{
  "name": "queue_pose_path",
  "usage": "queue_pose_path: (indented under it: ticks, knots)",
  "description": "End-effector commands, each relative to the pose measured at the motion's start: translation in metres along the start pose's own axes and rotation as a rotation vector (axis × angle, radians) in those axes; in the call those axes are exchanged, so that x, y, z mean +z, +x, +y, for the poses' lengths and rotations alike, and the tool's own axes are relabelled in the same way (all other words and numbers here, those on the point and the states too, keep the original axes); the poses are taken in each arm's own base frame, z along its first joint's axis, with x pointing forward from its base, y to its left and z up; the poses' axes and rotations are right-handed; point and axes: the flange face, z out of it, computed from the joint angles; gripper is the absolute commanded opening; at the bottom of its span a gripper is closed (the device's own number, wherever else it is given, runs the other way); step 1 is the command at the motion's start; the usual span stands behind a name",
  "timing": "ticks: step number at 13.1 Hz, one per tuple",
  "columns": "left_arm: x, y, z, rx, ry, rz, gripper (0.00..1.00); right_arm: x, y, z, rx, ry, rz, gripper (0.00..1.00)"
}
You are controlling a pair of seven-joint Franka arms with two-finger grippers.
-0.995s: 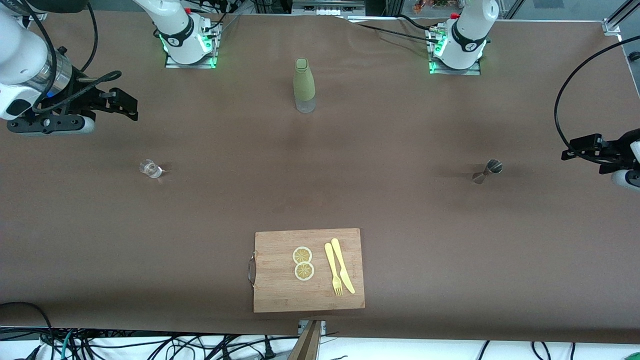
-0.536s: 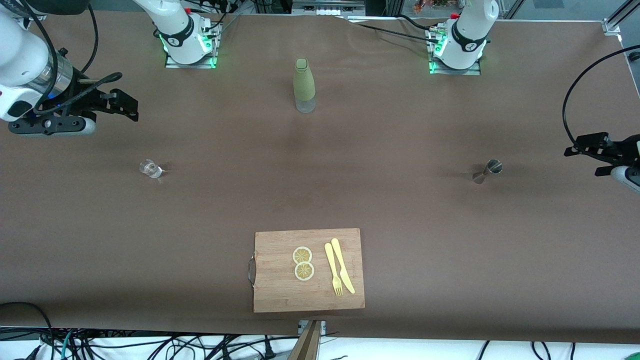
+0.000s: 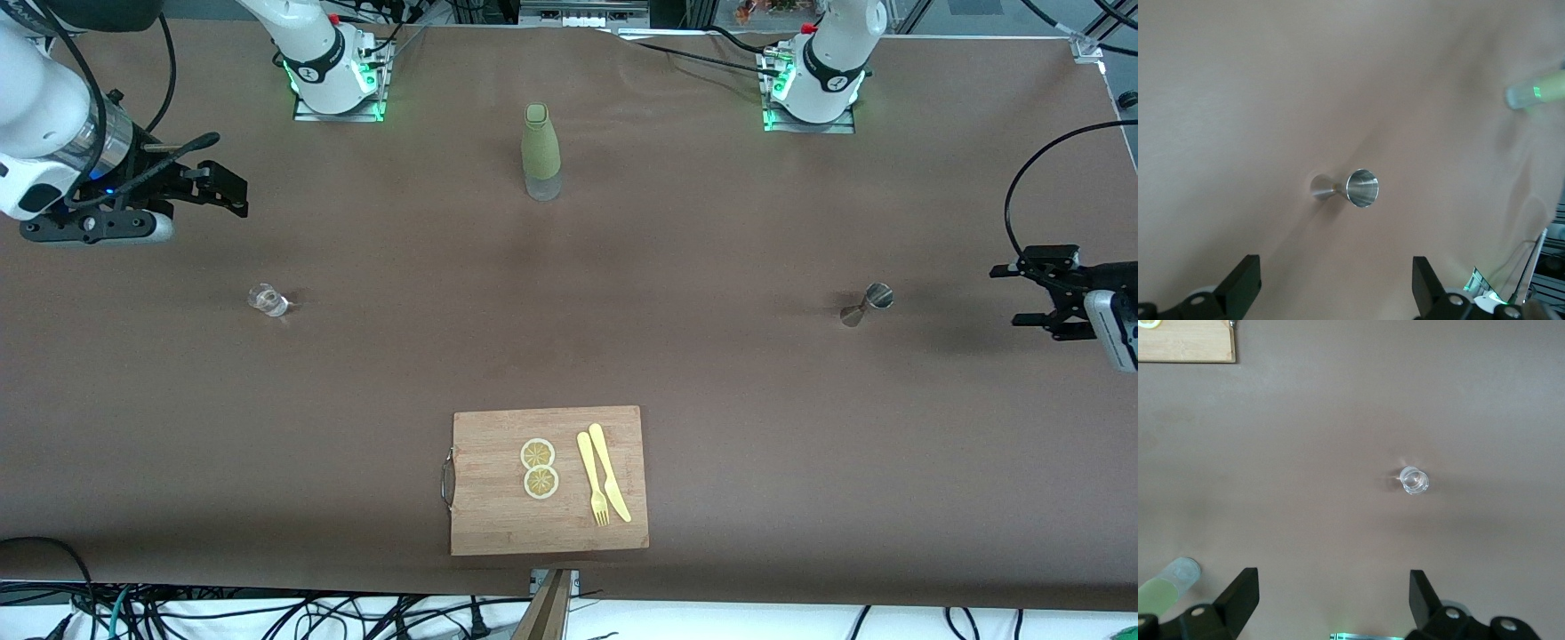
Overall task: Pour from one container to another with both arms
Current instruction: 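Move the left gripper toward the metal jigger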
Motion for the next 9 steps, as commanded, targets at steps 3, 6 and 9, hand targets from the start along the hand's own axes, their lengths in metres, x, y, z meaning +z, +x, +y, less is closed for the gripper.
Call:
queue_pose_path:
  ticks: [3, 6, 9]
  knots:
    - [0.09, -0.065, -0.069, 0.271, -0.208, 0.296, 1.0, -0.011, -0.006, -0.007, -0.194, 0.005, -0.006, 1.0]
    - [0.12, -0.09, -0.09, 0.433, -0.208, 0.416, 1.0, -0.018, -0.011, -0.004, -0.31, 0.012, -0.045, 1.0]
    - [0.146, -0.112, -0.103, 0.554, -0.194, 0.521, 1.0, -0.02, -0.008, 0.029, -0.634, 0.031, -0.028, 1.0]
